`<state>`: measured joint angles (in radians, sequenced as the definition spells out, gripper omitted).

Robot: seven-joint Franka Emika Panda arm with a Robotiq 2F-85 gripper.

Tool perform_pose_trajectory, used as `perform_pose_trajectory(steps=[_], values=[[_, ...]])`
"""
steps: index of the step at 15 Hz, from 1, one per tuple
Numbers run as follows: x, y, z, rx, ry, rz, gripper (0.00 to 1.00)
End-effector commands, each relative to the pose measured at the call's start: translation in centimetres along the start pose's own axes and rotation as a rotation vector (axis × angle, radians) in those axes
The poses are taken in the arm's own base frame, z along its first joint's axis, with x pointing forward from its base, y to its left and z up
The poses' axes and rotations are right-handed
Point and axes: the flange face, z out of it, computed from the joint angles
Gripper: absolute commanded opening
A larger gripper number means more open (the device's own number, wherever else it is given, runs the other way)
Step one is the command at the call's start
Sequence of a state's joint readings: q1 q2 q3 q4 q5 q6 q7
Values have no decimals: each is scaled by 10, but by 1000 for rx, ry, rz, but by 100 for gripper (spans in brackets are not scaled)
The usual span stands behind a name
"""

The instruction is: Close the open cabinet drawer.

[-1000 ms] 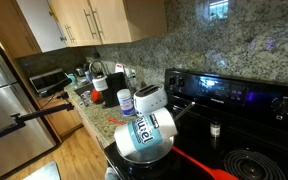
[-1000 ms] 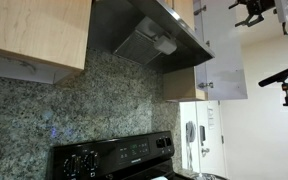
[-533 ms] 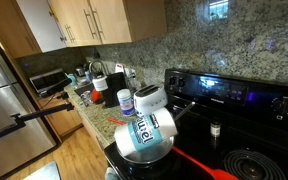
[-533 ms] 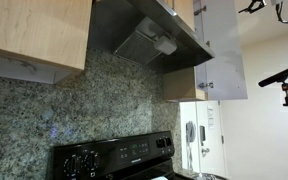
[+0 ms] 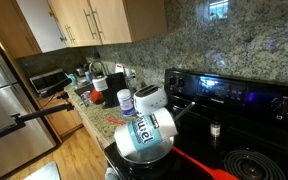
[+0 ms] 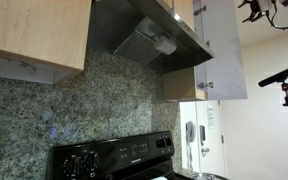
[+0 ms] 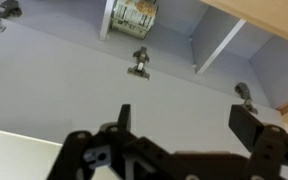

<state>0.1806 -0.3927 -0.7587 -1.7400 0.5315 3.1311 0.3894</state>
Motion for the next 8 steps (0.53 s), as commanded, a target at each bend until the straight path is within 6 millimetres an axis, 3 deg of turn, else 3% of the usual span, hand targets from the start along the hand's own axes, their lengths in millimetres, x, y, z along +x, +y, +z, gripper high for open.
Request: perform_pose_trajectory(steps=[1,8], values=[[17,4,44,-91,96,84,100],[42,47,89,-276,223,262,100]])
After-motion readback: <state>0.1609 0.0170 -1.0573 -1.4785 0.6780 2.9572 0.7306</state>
